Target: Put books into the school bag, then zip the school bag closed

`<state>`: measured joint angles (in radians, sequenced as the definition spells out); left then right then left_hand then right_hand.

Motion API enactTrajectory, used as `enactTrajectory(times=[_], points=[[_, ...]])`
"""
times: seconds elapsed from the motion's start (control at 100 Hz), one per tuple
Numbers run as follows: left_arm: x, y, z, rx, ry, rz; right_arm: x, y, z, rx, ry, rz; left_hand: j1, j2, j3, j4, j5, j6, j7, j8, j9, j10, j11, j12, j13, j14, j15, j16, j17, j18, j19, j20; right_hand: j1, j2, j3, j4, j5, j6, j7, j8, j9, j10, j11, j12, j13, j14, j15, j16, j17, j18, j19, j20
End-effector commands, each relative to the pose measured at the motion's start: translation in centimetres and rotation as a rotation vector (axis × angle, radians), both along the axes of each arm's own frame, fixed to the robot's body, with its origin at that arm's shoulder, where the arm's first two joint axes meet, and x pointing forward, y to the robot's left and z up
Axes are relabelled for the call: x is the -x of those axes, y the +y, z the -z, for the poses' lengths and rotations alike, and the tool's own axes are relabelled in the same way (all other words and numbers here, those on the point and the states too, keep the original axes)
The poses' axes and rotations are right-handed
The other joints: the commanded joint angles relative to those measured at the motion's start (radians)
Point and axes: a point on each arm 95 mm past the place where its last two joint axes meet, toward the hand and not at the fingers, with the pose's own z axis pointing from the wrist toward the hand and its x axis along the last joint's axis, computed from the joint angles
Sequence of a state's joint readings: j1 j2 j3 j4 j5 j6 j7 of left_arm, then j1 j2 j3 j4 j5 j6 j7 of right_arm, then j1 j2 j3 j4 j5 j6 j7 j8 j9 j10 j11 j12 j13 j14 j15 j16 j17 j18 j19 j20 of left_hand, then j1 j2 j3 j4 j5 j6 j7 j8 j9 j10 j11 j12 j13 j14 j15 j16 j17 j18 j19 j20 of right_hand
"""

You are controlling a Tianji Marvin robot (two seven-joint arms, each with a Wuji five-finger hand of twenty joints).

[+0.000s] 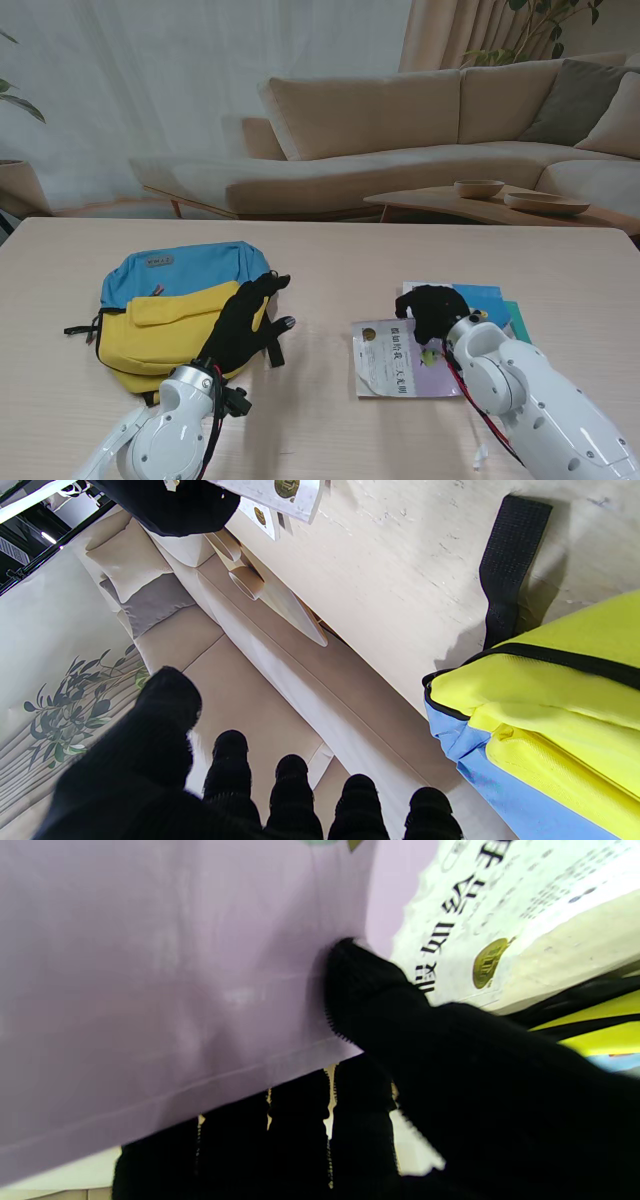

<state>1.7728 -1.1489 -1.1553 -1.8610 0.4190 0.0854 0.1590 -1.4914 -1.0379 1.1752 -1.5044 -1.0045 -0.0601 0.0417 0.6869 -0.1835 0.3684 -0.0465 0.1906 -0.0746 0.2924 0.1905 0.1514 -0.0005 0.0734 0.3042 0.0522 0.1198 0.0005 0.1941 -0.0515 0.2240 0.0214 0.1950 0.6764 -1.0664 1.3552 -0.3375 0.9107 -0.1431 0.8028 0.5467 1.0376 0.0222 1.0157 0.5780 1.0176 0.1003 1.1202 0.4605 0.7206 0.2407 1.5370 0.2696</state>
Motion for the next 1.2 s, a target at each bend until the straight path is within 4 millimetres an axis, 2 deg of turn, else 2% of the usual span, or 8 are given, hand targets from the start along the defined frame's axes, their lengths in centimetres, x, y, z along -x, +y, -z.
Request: enactTrajectory(times=[0.0,0.05,0.13,0.17,0.31,0.65,0.95,1.19], points=[[0.3,-0.3,0.0,0.008,0.008,0.013,0.6,0.6,0.0,-0.016,-0.003,-0.008,-0.018,0.001,0.018,0.018,-0.034,0.000,-0.009,0.002,-0.008,-0.007,0.005,0.005,-0.025,-0.027,-0.002,0.002,-0.008,-0.023,-0.023,-0.007,0.192,0.096,0.145,0.175,0.171,-0.089,0.060,-0.007,-0.004,-0.023,0.066,0.111,-0.005,-0.042,0.133,0.053,-0.019,0.023,0.064,-0.007],[0.3,-0.3,0.0,0.007,0.005,0.013,0.7,0.7,-0.3,-0.027,-0.020,-0.006,-0.018,0.001,0.018,0.018,-0.033,0.000,-0.009,0.002,-0.009,-0.008,0.005,0.005,-0.025,-0.027,-0.002,0.002,-0.008,-0.023,-0.023,-0.007,0.198,0.111,0.142,0.186,0.236,-0.135,0.126,0.049,-0.014,-0.031,0.071,0.171,-0.018,-0.047,0.161,0.052,-0.032,0.023,0.077,-0.009],[0.3,-0.3,0.0,0.008,0.006,0.014,1.0,0.7,-1.0,-0.049,-0.038,-0.001,-0.017,-0.001,0.018,0.018,-0.032,0.001,-0.008,0.003,-0.008,-0.008,0.005,0.006,-0.025,-0.026,-0.002,0.002,-0.007,-0.023,-0.023,-0.007,0.215,0.143,0.144,0.203,0.283,-0.178,0.233,0.262,-0.038,-0.033,0.096,0.234,-0.044,-0.055,0.217,0.052,-0.059,0.027,0.108,-0.021],[0.3,-0.3,-0.1,0.008,0.006,0.014,1.2,0.7,-1.3,-0.064,-0.043,0.004,-0.017,0.001,0.019,0.018,-0.033,0.001,-0.008,0.003,-0.008,-0.009,0.005,0.006,-0.025,-0.027,-0.001,0.002,-0.008,-0.023,-0.023,-0.007,0.224,0.155,0.153,0.211,0.278,-0.181,0.267,0.333,-0.044,-0.033,0.118,0.257,-0.048,-0.063,0.246,0.060,-0.070,0.028,0.129,-0.018],[0.3,-0.3,-0.1,0.009,0.003,0.014,2.3,0.6,-3.0,-0.143,-0.055,0.023,-0.017,0.001,0.019,0.018,-0.031,-0.001,-0.005,0.004,-0.007,-0.007,0.006,0.006,-0.025,-0.026,-0.001,0.003,-0.008,-0.023,-0.023,-0.006,0.243,0.125,0.214,0.239,0.279,-0.165,0.318,0.466,-0.024,-0.015,0.174,0.322,-0.018,-0.073,0.348,0.066,-0.065,0.020,0.227,0.011],[0.4,-0.4,-0.2,0.033,0.006,0.021,4.2,0.5,-7.7,-0.288,-0.133,0.038,-0.036,-0.022,0.024,0.010,-0.039,0.039,0.120,0.068,0.009,0.018,0.054,0.029,-0.023,-0.019,0.015,0.039,-0.007,-0.014,0.000,0.025,0.269,0.121,0.215,0.284,0.287,-0.137,0.345,0.516,0.002,0.027,0.192,0.368,0.016,-0.067,0.419,0.078,-0.033,0.021,0.281,0.028],[0.6,-0.4,-0.5,0.047,0.013,0.103,4.3,1.2,-10.2,-0.364,-0.219,0.060,-0.090,-0.096,0.096,-0.014,-0.039,0.085,0.107,0.073,0.024,0.054,0.128,0.089,-0.027,0.018,0.071,0.256,-0.042,0.013,0.111,0.291,0.267,0.124,0.215,0.287,0.286,-0.133,0.344,0.531,0.003,0.037,0.188,0.381,0.016,-0.063,0.428,0.083,-0.028,0.028,0.284,0.027],[-0.1,-0.3,-0.9,0.066,0.008,0.140,4.4,2.3,-11.0,-0.447,-0.243,0.068,-0.142,-0.172,0.185,-0.035,-0.042,0.105,0.046,0.070,0.019,0.071,0.131,0.099,-0.007,0.035,0.090,0.282,-0.055,0.029,0.145,0.419,0.269,0.122,0.215,0.288,0.287,-0.124,0.347,0.542,0.002,0.047,0.187,0.390,0.014,-0.058,0.434,0.088,-0.027,0.038,0.283,0.027]])
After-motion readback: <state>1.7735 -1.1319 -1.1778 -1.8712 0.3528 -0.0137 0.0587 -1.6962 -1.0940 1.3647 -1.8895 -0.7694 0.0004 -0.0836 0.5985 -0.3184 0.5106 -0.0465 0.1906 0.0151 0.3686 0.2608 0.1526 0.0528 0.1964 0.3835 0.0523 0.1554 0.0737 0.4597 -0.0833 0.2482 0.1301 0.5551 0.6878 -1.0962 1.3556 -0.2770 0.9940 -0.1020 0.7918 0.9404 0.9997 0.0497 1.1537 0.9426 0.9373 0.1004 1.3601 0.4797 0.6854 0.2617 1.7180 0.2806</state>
